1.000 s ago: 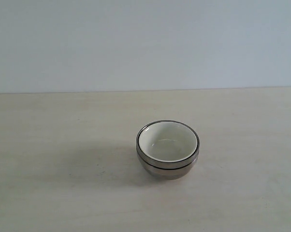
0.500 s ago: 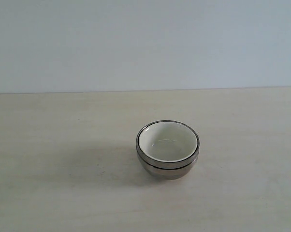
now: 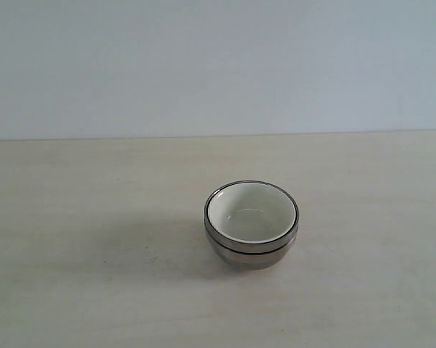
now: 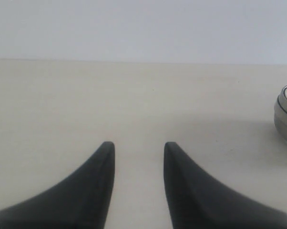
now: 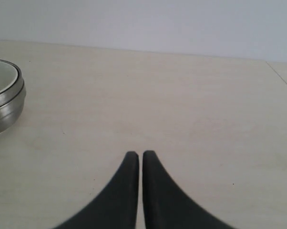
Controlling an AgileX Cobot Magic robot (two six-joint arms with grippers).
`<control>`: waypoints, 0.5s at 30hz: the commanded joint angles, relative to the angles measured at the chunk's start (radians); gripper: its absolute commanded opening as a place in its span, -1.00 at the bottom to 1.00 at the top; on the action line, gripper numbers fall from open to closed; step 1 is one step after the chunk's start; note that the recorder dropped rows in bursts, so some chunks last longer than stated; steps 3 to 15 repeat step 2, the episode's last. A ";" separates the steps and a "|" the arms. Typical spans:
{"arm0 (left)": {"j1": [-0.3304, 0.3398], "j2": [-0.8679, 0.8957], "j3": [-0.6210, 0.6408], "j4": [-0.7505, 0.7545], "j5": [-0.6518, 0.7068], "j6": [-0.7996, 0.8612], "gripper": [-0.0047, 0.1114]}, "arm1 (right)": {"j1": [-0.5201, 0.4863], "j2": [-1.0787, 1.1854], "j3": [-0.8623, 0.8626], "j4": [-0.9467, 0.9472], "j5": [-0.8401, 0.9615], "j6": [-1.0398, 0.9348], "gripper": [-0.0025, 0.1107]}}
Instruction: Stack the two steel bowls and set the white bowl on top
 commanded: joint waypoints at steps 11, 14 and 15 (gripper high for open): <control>0.003 -0.003 0.004 -0.001 0.001 0.003 -0.36 | -0.004 -0.004 -0.001 -0.005 -0.005 -0.007 -0.96; 0.003 -0.003 0.004 -0.001 0.001 0.003 -0.36 | -0.004 -0.004 -0.001 -0.005 -0.005 -0.007 -0.96; 0.003 -0.003 0.004 -0.001 0.001 0.003 -0.36 | -0.004 -0.004 -0.001 -0.005 -0.005 -0.007 -0.96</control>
